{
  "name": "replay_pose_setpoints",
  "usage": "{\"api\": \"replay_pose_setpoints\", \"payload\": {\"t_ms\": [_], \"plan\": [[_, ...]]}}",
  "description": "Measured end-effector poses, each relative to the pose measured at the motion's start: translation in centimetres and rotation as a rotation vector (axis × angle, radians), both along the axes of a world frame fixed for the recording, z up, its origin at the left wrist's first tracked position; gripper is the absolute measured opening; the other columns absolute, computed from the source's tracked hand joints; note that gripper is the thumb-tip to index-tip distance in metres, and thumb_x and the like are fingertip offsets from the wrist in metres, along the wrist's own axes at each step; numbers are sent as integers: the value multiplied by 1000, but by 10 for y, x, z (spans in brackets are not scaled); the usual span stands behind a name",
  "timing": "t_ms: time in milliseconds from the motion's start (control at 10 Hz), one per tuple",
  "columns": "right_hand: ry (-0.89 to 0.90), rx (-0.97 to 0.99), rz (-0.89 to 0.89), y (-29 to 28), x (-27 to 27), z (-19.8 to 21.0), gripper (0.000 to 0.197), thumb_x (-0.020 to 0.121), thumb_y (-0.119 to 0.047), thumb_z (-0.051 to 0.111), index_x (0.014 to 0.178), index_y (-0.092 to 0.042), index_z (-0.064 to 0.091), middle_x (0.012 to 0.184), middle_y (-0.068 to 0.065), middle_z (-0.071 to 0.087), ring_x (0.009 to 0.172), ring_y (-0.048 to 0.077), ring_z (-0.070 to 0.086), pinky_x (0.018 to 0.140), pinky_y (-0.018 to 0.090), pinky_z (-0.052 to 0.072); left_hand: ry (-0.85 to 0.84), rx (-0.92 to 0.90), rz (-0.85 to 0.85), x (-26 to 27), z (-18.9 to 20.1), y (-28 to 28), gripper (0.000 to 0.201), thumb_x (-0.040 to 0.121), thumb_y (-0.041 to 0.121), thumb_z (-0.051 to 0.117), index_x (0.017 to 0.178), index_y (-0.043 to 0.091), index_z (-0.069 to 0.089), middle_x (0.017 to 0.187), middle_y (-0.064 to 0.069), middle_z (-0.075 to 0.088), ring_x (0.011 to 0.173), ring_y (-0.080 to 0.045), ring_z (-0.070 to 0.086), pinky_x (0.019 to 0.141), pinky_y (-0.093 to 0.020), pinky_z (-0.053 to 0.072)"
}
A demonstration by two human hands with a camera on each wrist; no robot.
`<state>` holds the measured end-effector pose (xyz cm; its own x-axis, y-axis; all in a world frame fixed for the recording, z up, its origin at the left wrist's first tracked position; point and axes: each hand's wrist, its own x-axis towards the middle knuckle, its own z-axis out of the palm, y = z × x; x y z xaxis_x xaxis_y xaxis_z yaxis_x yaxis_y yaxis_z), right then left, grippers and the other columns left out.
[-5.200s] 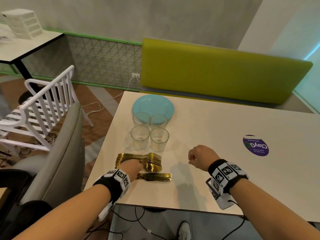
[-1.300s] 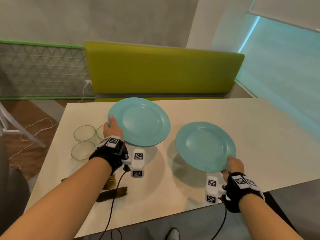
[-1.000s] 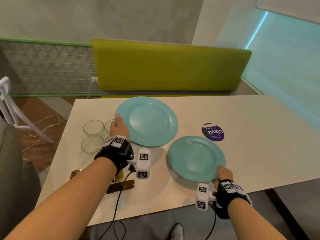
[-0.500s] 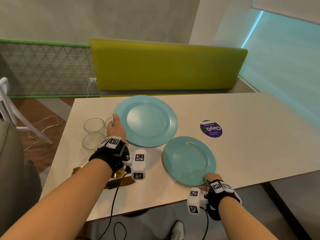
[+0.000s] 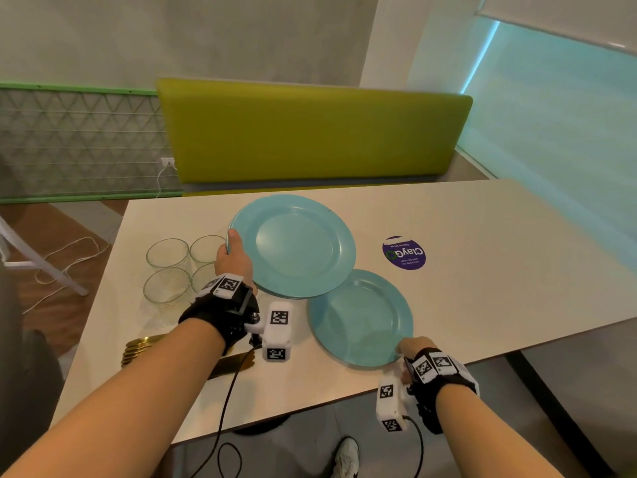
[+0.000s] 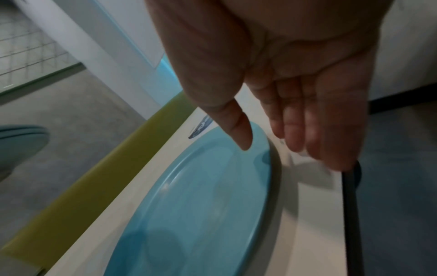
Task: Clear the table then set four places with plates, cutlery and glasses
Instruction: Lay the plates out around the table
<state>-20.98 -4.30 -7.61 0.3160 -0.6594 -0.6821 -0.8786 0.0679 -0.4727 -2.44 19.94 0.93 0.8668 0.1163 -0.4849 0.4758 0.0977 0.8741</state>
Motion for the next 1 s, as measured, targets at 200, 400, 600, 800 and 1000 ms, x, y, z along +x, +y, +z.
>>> {"api": "replay_pose_setpoints", "payload": {"t_ms": [200, 400, 600, 800, 1000], "plan": [[-144, -101, 36, -26, 20, 29, 35, 91, -23, 54, 113, 3, 60, 109, 19, 63, 87, 27, 60, 86, 41, 54, 7, -12, -61, 0, 4, -27, 65, 90, 62, 30, 139, 19, 41, 134, -9, 53, 116, -32, 55, 99, -46, 47], [-592, 93, -107, -32, 46, 91, 35, 97, -40, 44, 109, -9, 52, 93, 13, 58, 64, 23, 55, 55, 32, 51, 21, -38, -175, -5, 8, -70, 65, 95, 58, 22, 134, 14, 47, 128, -10, 57, 108, -29, 57, 81, -31, 44], [-613, -57, -148, -54, 48, 92, 33, 88, -12, 62, 119, -3, 56, 110, 16, 62, 85, 30, 62, 77, 43, 57, 20, -98, -270, 8, -31, -127, 87, 67, 75, 32, 134, 21, 48, 136, -8, 53, 119, -34, 54, 102, -53, 42], [-581, 36, -238, -95, 39, 93, 19, 90, -5, 59, 108, 1, 59, 91, 15, 61, 79, 29, 60, 72, 41, 55, -4, -69, -333, -5, -13, -171, 61, 90, 51, 42, 138, 13, 42, 139, -11, 48, 121, -34, 52, 103, -51, 42], [-510, 12, -275, -152, 34, 85, 35, 96, -16, 50, 122, 6, 53, 121, 23, 60, 98, 34, 61, 93, 51, 50, 27, -18, -291, 3, -27, -207, 59, 94, 46, 42, 142, 13, 36, 144, -13, 43, 127, -35, 47, 107, -48, 39]]}}
